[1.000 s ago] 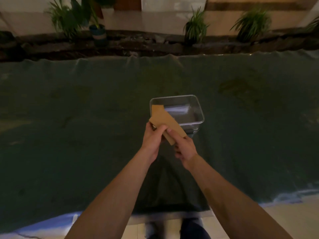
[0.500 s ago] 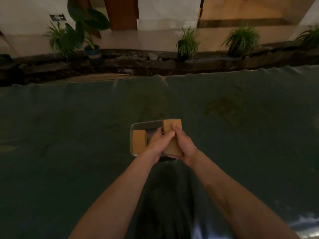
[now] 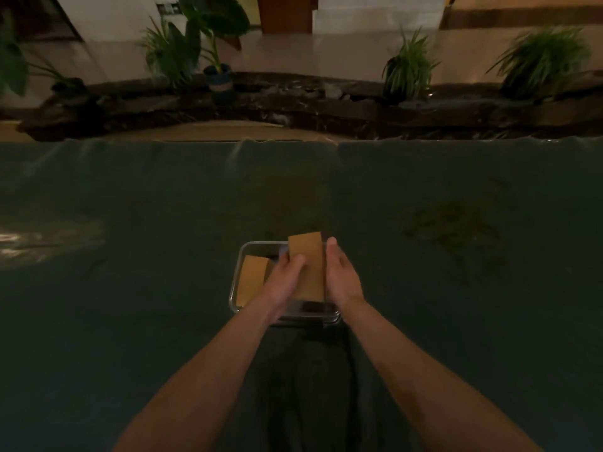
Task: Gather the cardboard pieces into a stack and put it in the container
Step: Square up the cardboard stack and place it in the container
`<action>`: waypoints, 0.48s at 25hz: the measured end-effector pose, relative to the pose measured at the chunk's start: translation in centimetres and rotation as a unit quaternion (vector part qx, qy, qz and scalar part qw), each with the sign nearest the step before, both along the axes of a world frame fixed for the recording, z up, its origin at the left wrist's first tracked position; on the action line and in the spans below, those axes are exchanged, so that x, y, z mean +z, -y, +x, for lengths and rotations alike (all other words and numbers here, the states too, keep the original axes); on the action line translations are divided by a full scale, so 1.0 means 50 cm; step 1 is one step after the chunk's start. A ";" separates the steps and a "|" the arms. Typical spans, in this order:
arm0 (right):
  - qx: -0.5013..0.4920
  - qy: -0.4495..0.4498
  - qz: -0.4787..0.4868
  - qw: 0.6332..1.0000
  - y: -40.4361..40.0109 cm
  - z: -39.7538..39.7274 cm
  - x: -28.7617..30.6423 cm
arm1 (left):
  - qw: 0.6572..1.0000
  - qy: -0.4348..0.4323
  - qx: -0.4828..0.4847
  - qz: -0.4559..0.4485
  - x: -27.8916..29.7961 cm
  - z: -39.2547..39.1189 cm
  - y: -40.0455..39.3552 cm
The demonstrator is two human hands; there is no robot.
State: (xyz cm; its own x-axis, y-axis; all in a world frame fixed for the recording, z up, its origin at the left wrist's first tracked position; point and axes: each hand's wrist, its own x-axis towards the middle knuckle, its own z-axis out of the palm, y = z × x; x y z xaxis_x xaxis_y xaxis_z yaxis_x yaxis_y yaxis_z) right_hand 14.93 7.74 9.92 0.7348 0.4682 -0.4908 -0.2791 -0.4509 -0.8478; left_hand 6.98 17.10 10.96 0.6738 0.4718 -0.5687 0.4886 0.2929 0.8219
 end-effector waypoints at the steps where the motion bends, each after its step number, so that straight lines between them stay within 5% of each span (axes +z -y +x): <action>1: 0.010 0.047 -0.043 0.998 -0.004 0.004 -0.014 | 1.000 -0.017 0.020 -0.004 -0.013 -0.008 -0.015; 6: 0.124 0.113 -0.219 0.961 -0.018 -0.015 -0.060 | 0.996 -0.072 0.050 -0.020 -0.073 -0.035 -0.063; 9: 0.070 0.165 -0.233 0.956 -0.027 -0.012 -0.076 | 0.994 -0.102 0.010 -0.029 -0.108 -0.039 -0.073; 12: 0.002 0.094 -0.237 0.967 -0.020 -0.003 -0.103 | 0.992 -0.116 -0.016 -0.055 -0.125 -0.022 -0.070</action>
State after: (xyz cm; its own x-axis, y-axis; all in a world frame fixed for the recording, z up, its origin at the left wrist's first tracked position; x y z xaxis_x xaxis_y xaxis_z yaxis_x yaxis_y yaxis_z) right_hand 14.75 8.75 4.79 0.8307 0.2269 -0.5084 -0.1369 -0.8018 -0.5816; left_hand 5.90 20.61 4.69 0.5328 0.3791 -0.7566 0.6706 0.3562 0.6507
